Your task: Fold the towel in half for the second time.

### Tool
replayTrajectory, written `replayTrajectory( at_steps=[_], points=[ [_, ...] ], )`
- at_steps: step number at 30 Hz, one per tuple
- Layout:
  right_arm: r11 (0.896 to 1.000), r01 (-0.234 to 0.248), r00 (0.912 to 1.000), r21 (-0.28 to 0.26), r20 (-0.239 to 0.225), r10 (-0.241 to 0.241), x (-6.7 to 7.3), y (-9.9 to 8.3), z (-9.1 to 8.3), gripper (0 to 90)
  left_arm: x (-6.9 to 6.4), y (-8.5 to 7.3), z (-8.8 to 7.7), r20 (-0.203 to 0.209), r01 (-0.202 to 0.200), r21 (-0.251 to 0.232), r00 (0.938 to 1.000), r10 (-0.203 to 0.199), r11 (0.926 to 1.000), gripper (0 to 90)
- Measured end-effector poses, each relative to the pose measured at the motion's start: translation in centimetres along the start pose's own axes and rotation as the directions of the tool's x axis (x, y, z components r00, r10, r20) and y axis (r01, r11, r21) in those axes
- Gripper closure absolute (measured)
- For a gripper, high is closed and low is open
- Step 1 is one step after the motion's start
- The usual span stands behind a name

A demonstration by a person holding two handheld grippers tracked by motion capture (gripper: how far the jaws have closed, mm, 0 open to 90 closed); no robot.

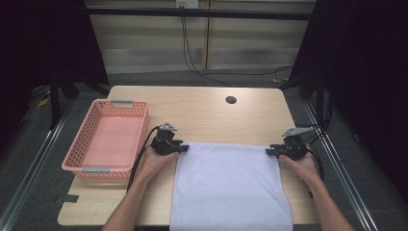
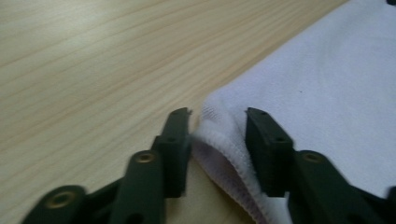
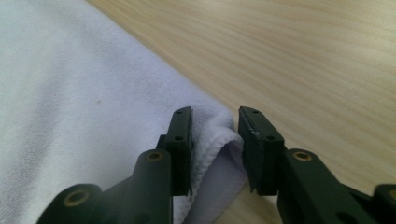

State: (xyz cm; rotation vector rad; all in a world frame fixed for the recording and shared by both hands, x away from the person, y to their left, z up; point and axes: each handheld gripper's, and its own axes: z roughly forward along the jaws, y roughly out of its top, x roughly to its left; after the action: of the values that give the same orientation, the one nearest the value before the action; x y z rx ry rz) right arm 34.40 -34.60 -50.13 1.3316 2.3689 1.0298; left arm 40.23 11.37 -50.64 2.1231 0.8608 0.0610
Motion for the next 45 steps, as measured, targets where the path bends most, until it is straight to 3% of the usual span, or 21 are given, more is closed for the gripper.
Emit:
replayTrajectory(
  at_steps=[4,11,13,17,25,31,37,41,45],
  points=[
    [1.000,-0.024,0.9994,0.004,-0.023,0.024,0.1,0.0,0.0,78.5,-0.2,0.0,0.1,0.019,-0.003,-0.010,0.9998,0.003,0.9999,79.9],
    [0.997,-0.047,0.9982,-0.054,-0.040,0.045,-0.4,0.5,-0.9,84.4,-0.1,0.8,-1.5,0.047,0.025,-0.074,0.9987,-0.022,0.9970,81.9],
    [0.996,-0.051,0.9979,-0.077,-0.043,0.048,-0.4,0.9,-1.4,84.7,-0.1,1.2,-2.1,0.041,0.018,-0.080,0.9991,-0.014,0.9966,81.9],
    [0.988,-0.061,0.9977,-0.139,-0.037,0.057,-0.6,2.1,-2.4,84.8,0.2,2.1,-3.2,0.034,0.040,-0.134,0.9988,-0.036,0.9902,81.9],
    [0.982,-0.033,0.9992,-0.187,-0.028,0.029,-0.9,5.3,-3.3,85.0,0.6,4.5,-5.0,0.000,0.023,-0.185,0.9997,-0.024,0.9824,81.9],
    [0.970,-0.058,0.9982,-0.236,-0.028,0.053,-1.6,7.0,-3.1,85.2,1.5,6.1,-5.2,-0.026,0.023,-0.203,0.9992,-0.029,0.9790,81.9],
    [0.960,-0.062,0.9981,-0.272,-0.012,0.061,-2.3,8.9,-3.1,85.6,2.4,7.3,-5.5,-0.043,0.042,-0.245,0.9976,-0.054,0.9687,82.0],
    [0.958,-0.068,0.9974,-0.277,0.002,0.071,-2.7,10.1,-2.9,85.7,2.8,8.2,-5.6,-0.066,0.022,-0.252,0.9970,-0.040,0.9674,82.1],
    [0.957,-0.050,0.9983,-0.285,0.016,0.057,-2.9,11.6,-3.2,85.8,2.8,9.2,-5.9,-0.079,0.035,-0.298,0.9950,-0.061,0.9538,82.1]
  ],
)
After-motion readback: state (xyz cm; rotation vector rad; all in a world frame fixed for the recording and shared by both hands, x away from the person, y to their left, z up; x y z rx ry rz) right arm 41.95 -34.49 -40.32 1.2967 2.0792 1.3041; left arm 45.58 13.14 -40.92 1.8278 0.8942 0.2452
